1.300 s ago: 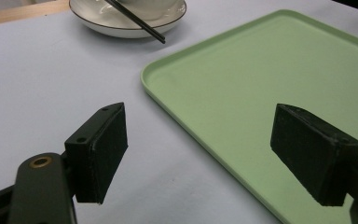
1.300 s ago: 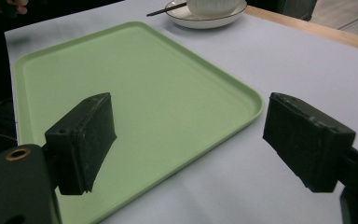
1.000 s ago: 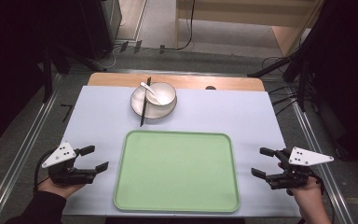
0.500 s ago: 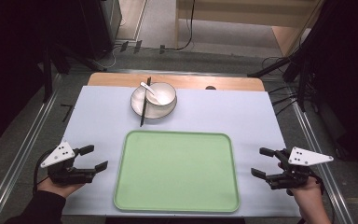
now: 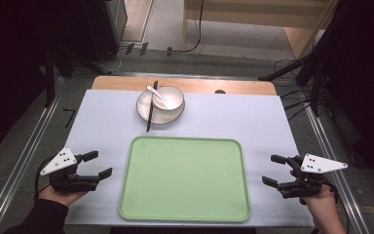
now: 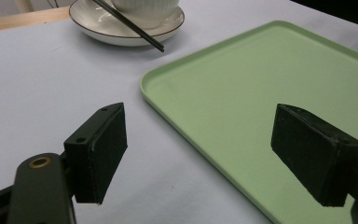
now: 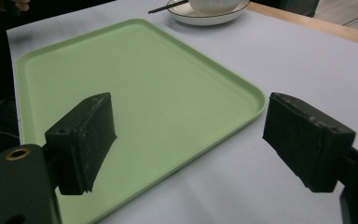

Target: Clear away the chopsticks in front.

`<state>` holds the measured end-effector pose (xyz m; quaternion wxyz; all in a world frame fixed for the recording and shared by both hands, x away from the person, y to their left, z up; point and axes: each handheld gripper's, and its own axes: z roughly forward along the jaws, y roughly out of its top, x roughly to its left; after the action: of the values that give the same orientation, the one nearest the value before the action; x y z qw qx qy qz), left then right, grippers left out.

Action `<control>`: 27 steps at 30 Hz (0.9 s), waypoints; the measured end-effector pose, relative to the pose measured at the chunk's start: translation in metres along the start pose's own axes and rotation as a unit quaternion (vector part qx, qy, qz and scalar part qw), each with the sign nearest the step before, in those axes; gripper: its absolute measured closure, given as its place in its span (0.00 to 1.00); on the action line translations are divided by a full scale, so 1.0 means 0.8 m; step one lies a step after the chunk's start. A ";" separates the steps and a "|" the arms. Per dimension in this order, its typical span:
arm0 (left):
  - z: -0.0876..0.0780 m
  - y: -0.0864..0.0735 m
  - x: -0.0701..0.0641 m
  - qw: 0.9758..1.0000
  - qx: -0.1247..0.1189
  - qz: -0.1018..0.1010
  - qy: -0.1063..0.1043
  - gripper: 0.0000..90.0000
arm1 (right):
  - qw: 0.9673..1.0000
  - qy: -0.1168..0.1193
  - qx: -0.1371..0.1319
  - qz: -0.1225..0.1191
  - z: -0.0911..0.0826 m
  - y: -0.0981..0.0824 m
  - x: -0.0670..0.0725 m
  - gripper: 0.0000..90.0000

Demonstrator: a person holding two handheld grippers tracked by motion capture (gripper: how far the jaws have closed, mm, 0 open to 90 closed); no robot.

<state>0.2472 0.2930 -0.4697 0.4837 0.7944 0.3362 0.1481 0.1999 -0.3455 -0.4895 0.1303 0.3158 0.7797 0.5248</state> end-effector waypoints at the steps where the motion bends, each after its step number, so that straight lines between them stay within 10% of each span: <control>1: 0.000 0.001 0.000 1.000 -0.003 -0.002 -0.003 0.20 | 1.000 0.001 -0.001 -0.001 0.000 0.000 0.000 0.19; 12: 0.004 0.009 0.001 1.000 -0.025 -0.013 -0.001 0.23 | 1.000 0.000 0.000 -0.001 0.000 -0.001 0.000 0.19; 27: 0.072 0.056 0.002 0.998 0.032 -0.051 -0.031 0.32 | 1.000 -0.003 0.005 0.003 -0.001 -0.003 -0.001 0.19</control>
<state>0.2983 0.2418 -0.4587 0.4748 0.7957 0.3657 0.0874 0.1994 -0.3476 -0.4914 0.1295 0.3201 0.7812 0.5201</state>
